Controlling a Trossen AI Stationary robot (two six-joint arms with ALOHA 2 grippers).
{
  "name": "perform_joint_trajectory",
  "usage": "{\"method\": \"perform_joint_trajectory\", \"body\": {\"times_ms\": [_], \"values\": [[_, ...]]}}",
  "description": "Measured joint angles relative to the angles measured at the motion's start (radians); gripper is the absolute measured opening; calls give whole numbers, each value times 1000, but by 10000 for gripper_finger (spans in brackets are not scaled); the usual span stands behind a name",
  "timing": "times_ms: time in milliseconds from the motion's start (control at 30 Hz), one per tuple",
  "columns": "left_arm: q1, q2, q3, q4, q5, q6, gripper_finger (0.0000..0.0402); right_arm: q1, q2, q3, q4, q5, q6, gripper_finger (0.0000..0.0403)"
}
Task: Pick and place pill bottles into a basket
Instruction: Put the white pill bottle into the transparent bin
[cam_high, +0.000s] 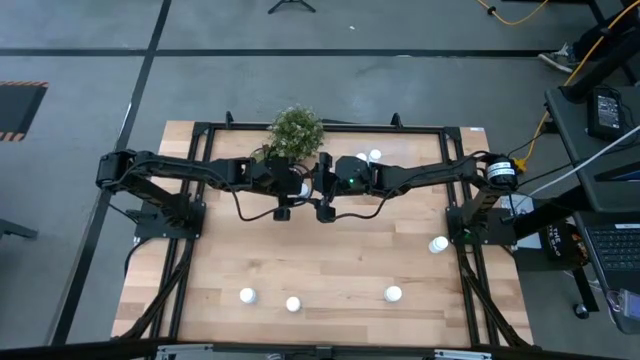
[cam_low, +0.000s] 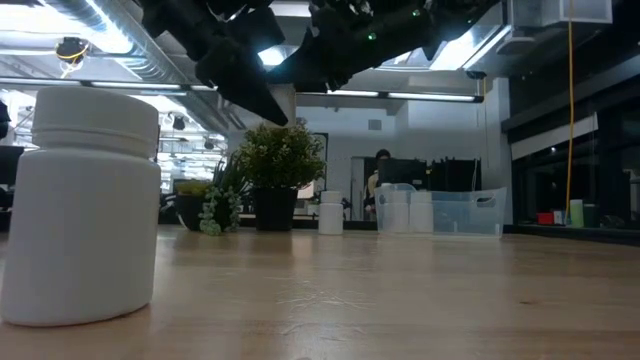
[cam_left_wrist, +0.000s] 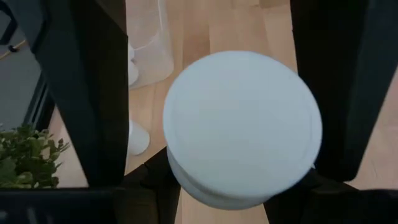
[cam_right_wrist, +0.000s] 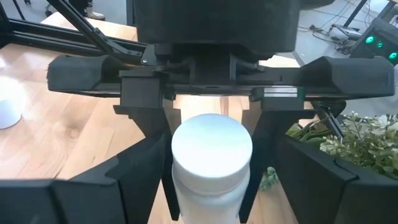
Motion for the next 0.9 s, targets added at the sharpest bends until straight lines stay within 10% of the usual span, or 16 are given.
{"method": "perform_joint_trajectory", "body": {"times_ms": [267, 600, 900], "values": [[-1, 0, 0, -5, 7, -1, 165, 0, 0, 0, 1, -2, -3, 271], [-1, -1, 0, -1, 1, -3, 185, 0, 1, -1, 2, -1, -40, 153], [-5, -2, 1, 2, -29, -4, 238, -2, 0, -1, -40, 5, -42, 149]]}}
